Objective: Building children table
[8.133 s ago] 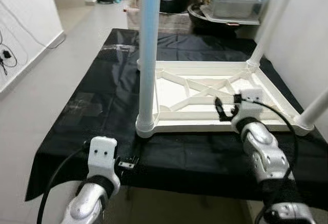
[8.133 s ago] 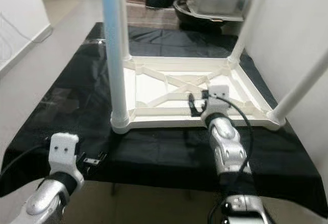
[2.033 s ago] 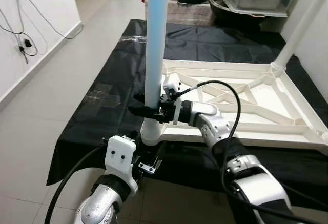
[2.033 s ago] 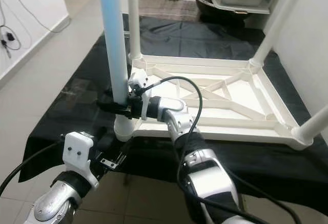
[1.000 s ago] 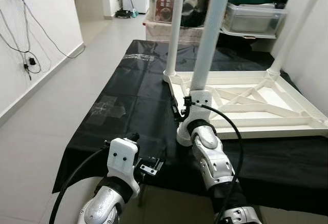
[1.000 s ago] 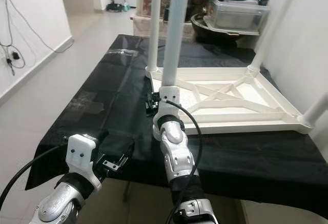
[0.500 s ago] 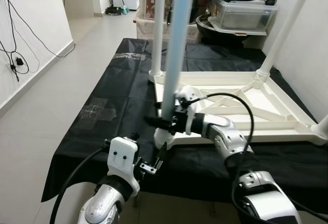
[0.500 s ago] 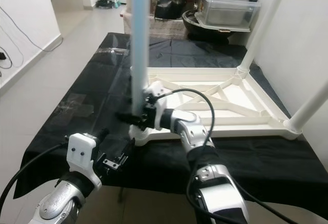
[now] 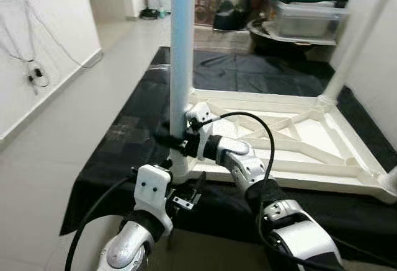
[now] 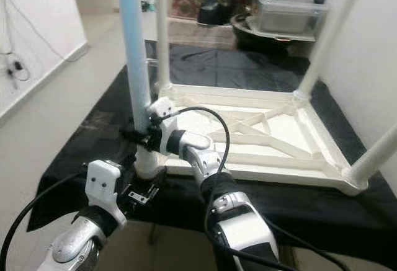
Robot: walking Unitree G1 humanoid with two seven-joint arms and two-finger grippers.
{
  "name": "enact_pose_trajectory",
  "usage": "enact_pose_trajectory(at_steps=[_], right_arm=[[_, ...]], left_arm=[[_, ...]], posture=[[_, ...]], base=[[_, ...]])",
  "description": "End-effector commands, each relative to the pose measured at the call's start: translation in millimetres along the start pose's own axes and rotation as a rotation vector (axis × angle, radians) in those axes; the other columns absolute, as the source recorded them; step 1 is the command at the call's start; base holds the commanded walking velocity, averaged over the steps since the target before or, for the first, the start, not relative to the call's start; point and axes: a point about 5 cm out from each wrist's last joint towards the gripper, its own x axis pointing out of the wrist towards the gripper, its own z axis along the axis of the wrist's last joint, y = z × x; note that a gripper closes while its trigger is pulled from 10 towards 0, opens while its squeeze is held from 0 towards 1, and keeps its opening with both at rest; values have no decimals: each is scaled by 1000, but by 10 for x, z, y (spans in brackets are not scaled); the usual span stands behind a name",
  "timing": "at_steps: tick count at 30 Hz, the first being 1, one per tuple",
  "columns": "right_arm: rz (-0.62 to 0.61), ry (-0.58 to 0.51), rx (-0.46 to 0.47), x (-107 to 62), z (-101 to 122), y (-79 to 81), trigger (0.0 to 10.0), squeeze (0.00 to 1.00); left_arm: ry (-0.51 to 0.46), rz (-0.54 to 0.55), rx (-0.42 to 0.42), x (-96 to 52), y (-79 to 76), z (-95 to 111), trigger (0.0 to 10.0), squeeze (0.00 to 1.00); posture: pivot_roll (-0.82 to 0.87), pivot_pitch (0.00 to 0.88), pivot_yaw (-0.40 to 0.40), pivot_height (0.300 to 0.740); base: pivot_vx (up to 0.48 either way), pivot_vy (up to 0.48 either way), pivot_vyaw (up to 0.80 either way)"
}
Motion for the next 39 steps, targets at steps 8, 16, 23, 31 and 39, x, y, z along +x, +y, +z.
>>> enact_pose_trajectory(at_steps=[8,16,23,31,39], right_arm=[[-972,38,44,-580,-191,-322,0,0],[-1037,10,129,-418,-222,10,392,0],[-836,-44,90,-305,-172,144,10000,1000],[-319,-52,105,-311,-110,-64,10000,0],[445,91,79,-281,52,39,10000,0]], left_arm=[[3,-2,0,0,7,-38,10000,0],[3,1,1,8,8,-45,10000,0],[4,2,1,-2,9,-54,10000,0],[6,0,-2,4,14,-61,10000,0],[3,-10,-9,9,-25,-51,10000,0]], posture=[[119,5,-73,740],[117,6,-76,740],[115,10,-75,740],[116,4,-71,740],[134,0,-78,740]], base=[[0,0,0],[0,0,0],[0,0,0],[0,0,0],[0,0,0]])
